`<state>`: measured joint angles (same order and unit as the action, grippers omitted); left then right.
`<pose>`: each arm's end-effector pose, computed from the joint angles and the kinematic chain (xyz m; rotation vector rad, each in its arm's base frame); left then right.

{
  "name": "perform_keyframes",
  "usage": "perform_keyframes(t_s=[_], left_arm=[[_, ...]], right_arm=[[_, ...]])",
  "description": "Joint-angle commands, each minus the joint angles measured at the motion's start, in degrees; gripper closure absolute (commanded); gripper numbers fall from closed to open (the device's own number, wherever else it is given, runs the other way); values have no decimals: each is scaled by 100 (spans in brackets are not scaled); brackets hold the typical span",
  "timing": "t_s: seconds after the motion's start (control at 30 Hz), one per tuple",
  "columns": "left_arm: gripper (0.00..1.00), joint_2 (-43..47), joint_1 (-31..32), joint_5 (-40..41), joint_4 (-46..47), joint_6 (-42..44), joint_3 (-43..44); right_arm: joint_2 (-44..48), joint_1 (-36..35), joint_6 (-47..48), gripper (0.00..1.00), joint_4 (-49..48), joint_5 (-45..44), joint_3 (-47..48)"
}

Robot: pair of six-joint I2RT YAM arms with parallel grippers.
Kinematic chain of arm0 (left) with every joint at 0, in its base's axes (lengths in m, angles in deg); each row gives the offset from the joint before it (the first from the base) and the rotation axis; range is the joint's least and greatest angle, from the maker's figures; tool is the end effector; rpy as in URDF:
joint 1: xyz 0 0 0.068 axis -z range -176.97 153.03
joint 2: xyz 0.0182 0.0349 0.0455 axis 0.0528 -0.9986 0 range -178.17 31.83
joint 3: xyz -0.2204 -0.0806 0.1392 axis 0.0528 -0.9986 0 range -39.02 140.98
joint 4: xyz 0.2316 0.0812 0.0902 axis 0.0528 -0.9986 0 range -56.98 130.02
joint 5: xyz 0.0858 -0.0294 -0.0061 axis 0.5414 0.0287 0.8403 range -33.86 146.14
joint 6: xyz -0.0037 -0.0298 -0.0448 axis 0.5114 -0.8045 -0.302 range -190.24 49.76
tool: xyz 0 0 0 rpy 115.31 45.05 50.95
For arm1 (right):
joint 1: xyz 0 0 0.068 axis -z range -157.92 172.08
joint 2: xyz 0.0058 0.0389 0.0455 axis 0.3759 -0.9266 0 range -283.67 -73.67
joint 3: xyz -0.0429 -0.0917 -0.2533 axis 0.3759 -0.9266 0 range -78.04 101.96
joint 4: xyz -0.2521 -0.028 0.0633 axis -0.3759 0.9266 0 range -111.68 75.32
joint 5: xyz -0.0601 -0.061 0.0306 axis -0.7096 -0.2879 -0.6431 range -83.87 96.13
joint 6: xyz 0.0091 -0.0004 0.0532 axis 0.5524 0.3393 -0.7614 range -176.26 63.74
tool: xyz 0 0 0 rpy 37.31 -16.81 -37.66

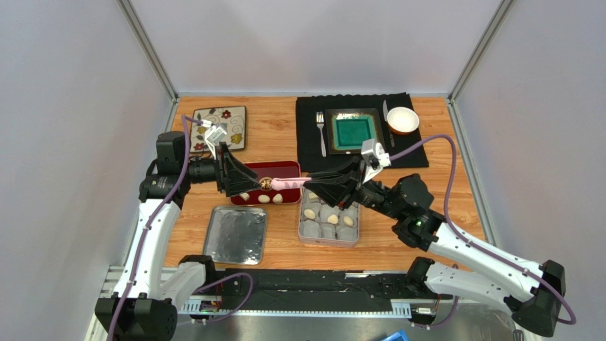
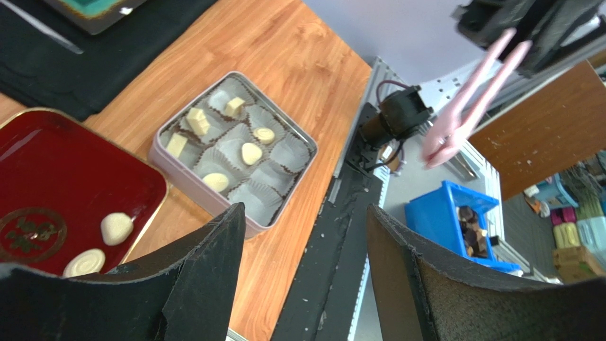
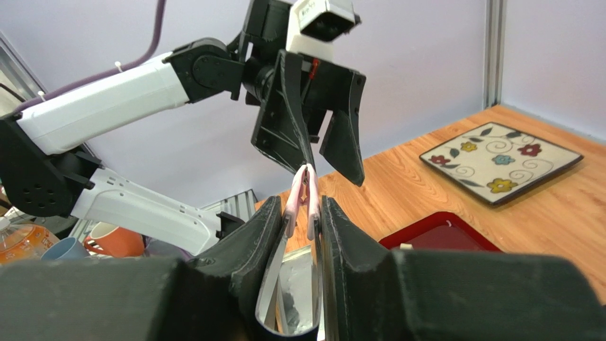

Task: Pack the chocolate
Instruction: Pick up the fake chocolate from the plate.

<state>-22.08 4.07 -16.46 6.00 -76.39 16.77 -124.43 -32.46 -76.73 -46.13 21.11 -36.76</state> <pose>0.1784 -0.0372 0.3498 0.6576 1.8524 -1.3983 0.1140 0.1758 0.3647 -0.6458 1.2810 1.2687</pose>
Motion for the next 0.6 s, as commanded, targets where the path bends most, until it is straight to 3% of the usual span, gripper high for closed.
perform_keyframes(t_s=[0.0,0.13,0.17,0.27,0.57], left_arm=[[30,4,-34,430,-385,587,143],[29,-40,-34,1991,-457,817,-33],[29,-84,-51,2717,-474,852,-85],[29,-435,-296,3408,-500,1097,-243],[31,-1200,-1536,3462,-545,1862,-735]], right_arm=[[268,119,210,100,370,-206,249],[-203,163,271,100,1010,-697,670],[-371,163,211,100,1369,-785,958],[-1109,172,35,100,1714,-831,1442],[-3017,163,-62,100,2770,-989,2964]])
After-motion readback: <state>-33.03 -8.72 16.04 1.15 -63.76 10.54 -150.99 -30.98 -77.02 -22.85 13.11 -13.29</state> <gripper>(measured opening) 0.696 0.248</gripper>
